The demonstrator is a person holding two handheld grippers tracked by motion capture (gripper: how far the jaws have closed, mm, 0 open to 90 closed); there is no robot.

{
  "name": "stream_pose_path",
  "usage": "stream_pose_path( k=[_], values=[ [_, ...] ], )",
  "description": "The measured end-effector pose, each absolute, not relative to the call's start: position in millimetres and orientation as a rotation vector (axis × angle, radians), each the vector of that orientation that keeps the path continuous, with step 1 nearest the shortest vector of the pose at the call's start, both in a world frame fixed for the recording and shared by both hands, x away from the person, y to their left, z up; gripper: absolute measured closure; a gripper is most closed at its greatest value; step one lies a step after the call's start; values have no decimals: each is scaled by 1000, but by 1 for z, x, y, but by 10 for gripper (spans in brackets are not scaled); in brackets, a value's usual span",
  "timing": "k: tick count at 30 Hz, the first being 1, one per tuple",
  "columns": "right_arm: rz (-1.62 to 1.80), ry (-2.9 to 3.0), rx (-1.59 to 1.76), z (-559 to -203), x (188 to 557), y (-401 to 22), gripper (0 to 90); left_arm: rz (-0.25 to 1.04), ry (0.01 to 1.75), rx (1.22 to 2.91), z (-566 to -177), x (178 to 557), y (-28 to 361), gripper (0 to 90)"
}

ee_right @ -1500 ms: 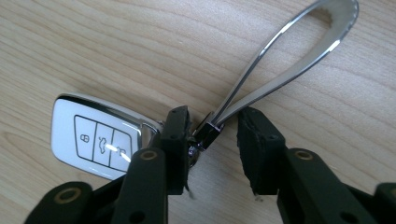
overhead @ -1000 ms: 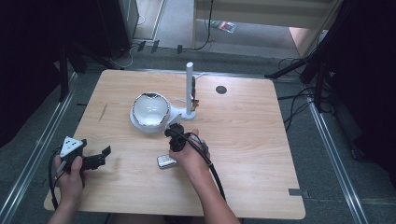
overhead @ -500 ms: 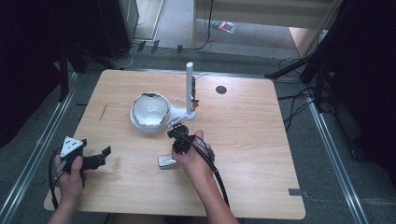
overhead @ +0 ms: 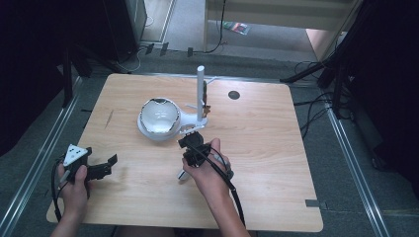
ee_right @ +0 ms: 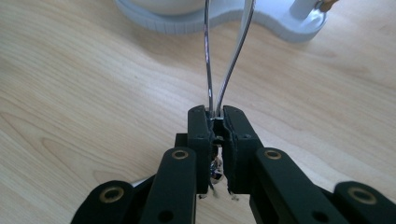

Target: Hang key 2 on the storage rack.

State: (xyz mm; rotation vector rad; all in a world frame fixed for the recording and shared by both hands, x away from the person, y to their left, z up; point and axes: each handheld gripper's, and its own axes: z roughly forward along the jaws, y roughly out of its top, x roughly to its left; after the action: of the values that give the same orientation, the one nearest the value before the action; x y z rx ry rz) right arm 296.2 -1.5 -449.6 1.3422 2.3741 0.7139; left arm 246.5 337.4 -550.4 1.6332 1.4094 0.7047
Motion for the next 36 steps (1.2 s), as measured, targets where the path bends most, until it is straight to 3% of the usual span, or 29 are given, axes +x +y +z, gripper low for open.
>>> stream_pose_path(
  k=[36],
  values=[
    [921,2092,1293,-399,295,-28,836,699,1411,1622,-551,246,338,2]
  ],
)
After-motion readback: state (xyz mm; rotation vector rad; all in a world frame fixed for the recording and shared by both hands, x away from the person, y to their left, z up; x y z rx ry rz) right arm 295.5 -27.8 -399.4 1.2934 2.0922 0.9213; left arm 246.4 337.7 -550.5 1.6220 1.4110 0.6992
